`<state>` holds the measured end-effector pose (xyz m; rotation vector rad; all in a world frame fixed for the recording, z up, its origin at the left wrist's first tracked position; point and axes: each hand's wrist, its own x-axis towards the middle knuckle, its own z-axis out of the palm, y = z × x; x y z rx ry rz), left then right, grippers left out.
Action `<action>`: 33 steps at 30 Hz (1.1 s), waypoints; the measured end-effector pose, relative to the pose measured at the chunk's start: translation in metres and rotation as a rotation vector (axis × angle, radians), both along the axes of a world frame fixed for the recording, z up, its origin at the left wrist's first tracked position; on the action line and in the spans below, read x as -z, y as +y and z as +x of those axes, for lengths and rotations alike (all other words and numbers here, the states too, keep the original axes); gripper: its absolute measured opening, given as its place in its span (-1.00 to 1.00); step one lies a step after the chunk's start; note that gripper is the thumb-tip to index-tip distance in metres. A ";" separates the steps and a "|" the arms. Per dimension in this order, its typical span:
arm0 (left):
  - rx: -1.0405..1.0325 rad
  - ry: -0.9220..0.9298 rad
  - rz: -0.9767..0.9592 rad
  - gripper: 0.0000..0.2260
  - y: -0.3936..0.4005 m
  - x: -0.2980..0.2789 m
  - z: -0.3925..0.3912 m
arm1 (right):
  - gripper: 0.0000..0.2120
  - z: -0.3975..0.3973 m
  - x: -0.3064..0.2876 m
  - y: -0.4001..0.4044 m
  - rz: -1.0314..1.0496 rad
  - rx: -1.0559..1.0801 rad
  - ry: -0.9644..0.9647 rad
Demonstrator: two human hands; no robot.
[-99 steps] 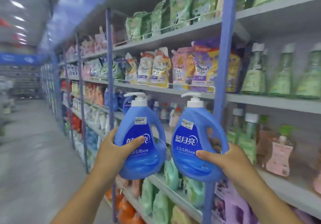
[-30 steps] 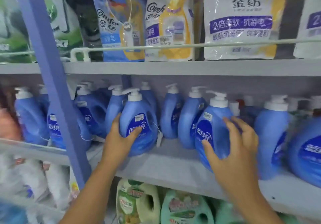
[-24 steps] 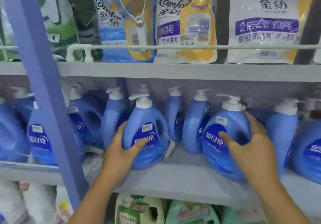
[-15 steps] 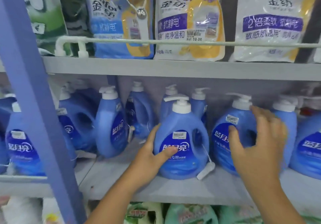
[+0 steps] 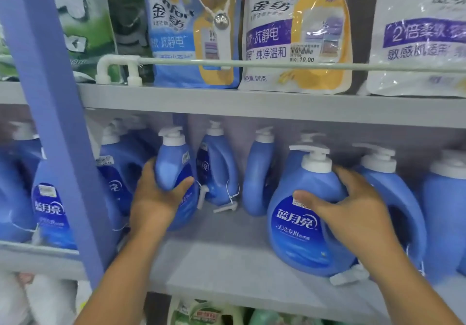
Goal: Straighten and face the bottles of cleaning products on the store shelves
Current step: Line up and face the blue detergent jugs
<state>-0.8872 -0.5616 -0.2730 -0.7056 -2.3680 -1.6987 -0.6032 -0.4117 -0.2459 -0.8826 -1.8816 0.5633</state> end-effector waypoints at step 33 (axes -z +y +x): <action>0.170 0.178 -0.079 -0.03 0.136 -0.004 -0.033 | -0.24 0.023 0.011 -0.001 0.034 0.051 0.011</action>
